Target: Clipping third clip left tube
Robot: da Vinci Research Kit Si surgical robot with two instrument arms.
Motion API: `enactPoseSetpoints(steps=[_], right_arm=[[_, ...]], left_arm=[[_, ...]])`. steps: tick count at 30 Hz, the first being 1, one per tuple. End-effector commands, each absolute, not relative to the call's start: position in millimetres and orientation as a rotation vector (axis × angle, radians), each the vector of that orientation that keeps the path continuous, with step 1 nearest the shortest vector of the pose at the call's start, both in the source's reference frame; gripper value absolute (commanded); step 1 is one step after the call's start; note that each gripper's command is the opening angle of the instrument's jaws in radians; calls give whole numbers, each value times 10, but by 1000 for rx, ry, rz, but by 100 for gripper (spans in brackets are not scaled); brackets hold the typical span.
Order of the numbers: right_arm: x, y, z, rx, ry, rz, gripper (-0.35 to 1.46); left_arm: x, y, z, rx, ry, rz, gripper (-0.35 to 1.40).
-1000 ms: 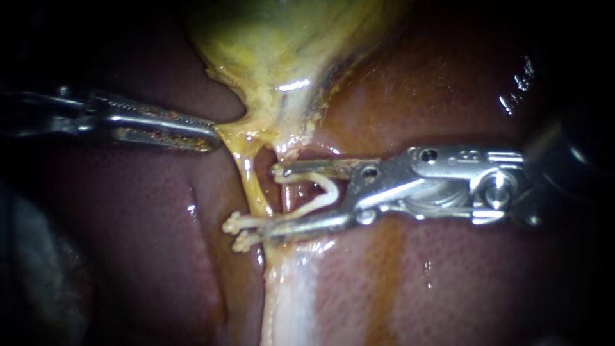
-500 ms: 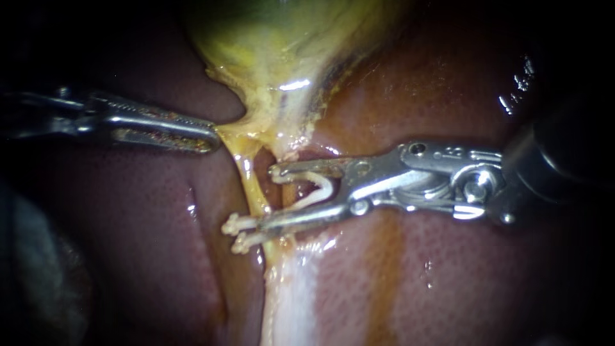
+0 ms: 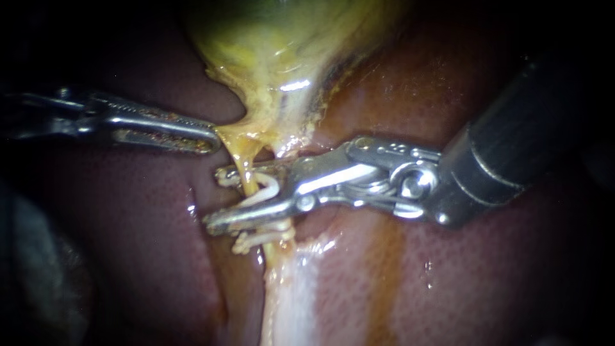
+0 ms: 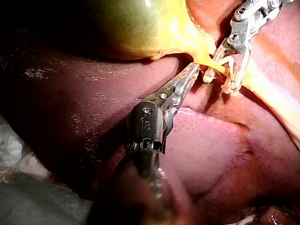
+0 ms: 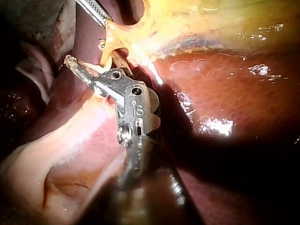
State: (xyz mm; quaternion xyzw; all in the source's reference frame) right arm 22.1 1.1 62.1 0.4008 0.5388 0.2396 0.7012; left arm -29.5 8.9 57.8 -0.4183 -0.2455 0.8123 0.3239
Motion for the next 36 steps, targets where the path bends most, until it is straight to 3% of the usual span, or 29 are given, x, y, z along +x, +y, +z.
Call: enactPoseSetpoints(steps=[1,13,22,29,36], right_arm=[[222,11,620,897,1210,540,46],[225,36,581,950,1335,584,46],[223,51,567,945,1355,614,43],[216,53,566,948,1337,712,23],[209,56,565,1007,1304,779,-8]], left_arm=[[-295,89,578,-1097,-644,2131,-35],[-294,89,581,-1098,-644,2132,-35],[-294,89,582,-1098,-644,2133,-35],[-294,89,583,-1099,-643,2133,-35],[-293,90,584,-1099,-644,2134,-35]])
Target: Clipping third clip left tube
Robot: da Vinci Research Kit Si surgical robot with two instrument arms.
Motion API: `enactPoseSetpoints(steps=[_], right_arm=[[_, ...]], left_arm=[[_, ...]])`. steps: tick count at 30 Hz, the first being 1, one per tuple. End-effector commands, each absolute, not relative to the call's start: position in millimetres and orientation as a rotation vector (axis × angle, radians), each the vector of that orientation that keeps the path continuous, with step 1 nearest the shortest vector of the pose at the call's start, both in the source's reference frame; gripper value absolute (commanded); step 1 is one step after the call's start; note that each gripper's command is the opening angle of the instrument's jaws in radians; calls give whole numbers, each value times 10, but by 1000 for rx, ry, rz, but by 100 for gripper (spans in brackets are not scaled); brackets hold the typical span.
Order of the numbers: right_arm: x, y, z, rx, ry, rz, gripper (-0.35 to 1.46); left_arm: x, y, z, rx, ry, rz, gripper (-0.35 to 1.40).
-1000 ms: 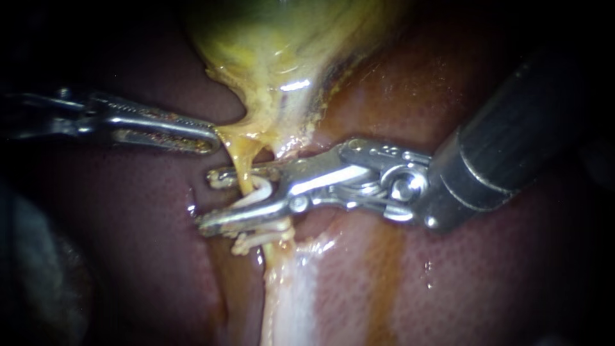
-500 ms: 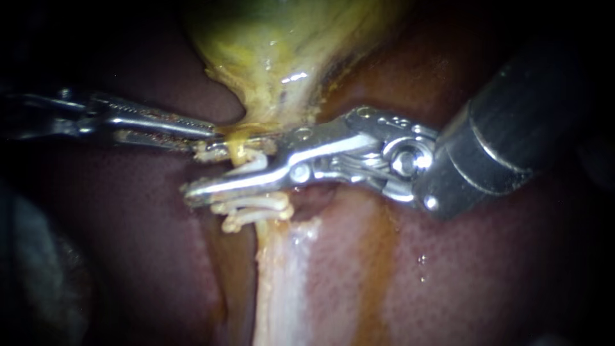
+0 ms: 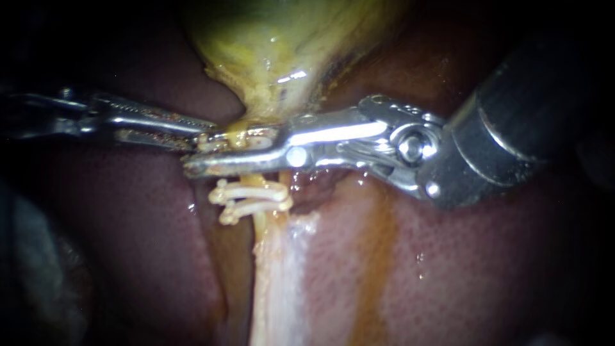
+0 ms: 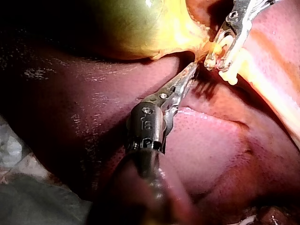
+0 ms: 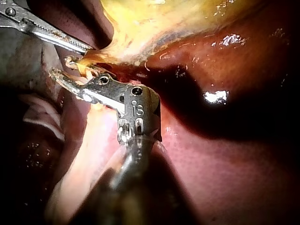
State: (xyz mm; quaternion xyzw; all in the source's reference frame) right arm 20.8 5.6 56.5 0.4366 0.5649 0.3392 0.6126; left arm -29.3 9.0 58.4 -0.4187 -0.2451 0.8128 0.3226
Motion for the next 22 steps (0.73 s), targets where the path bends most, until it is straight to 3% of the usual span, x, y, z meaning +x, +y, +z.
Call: enactPoseSetpoints(steps=[1,3,9,22], right_arm=[[208,55,565,1017,1297,795,-15],[203,54,564,1061,1272,838,-35],[192,50,562,1049,1197,851,-35],[193,49,563,1051,1195,855,-35]], left_arm=[[-293,90,584,-1099,-643,2134,-35],[-293,89,585,-1099,-643,2134,-35],[-293,88,586,-1099,-641,2134,-35],[-293,87,587,-1099,-640,2135,-35]])
